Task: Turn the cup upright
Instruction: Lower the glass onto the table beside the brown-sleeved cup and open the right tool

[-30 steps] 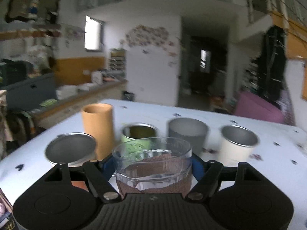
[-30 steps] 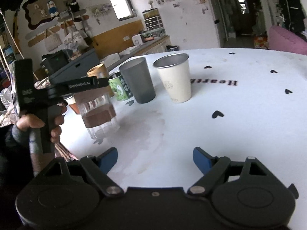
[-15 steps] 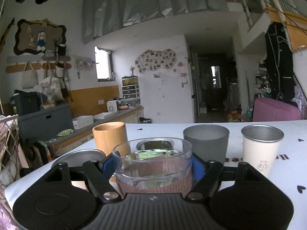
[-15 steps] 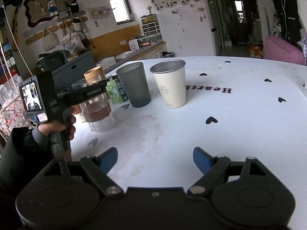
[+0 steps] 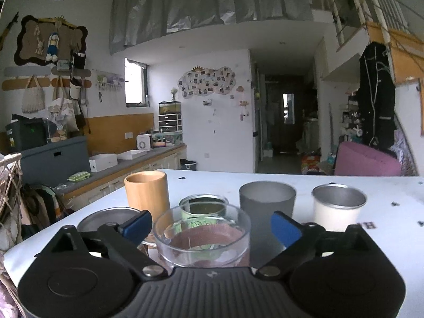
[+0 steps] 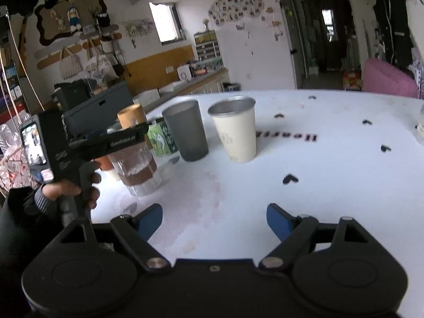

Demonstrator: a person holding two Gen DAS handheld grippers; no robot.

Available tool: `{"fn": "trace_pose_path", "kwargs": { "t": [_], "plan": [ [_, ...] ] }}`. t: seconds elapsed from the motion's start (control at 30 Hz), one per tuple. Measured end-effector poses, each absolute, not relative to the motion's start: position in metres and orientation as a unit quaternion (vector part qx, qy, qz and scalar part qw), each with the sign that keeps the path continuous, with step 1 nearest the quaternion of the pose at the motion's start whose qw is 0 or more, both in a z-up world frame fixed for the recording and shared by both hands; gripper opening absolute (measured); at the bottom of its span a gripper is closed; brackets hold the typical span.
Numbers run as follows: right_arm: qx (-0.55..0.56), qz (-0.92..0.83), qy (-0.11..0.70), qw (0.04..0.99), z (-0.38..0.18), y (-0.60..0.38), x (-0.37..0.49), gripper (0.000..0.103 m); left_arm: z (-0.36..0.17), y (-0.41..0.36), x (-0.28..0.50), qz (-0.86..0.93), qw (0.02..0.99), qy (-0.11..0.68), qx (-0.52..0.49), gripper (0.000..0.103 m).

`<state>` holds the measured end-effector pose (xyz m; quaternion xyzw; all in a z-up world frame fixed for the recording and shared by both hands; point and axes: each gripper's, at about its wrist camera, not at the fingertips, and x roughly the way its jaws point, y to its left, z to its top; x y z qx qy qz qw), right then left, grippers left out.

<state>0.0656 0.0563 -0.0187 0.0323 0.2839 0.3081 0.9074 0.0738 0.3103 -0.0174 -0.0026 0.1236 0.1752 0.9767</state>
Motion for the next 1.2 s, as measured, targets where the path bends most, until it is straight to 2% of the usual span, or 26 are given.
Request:
{"fn": "trace_pose_path", "kwargs": {
  "t": [0.27, 0.43, 0.73, 1.2],
  "plan": [
    [0.026, 0.292, 0.225, 0.929, -0.006, 0.057, 0.057, 0.09, 0.004, 0.311, 0.034, 0.149, 0.97, 0.182, -0.056, 0.103],
    [0.016, 0.273, 0.213, 0.938, -0.002, 0.059, 0.055, 0.097, 0.006, 0.307, 0.012, 0.132, 0.966, 0.217, -0.053, 0.103],
    [0.009, 0.258, 0.219, 0.941, 0.0, 0.061, 0.053, 0.103, 0.004, 0.293, -0.015, 0.123, 0.963, 0.23, -0.064, 0.103],
    [-0.008, 0.219, 0.219, 0.951, -0.001, 0.057, 0.05, 0.103, 0.001, 0.287, -0.017, 0.111, 0.963, 0.24, -0.058, 0.103]
  ]
}}
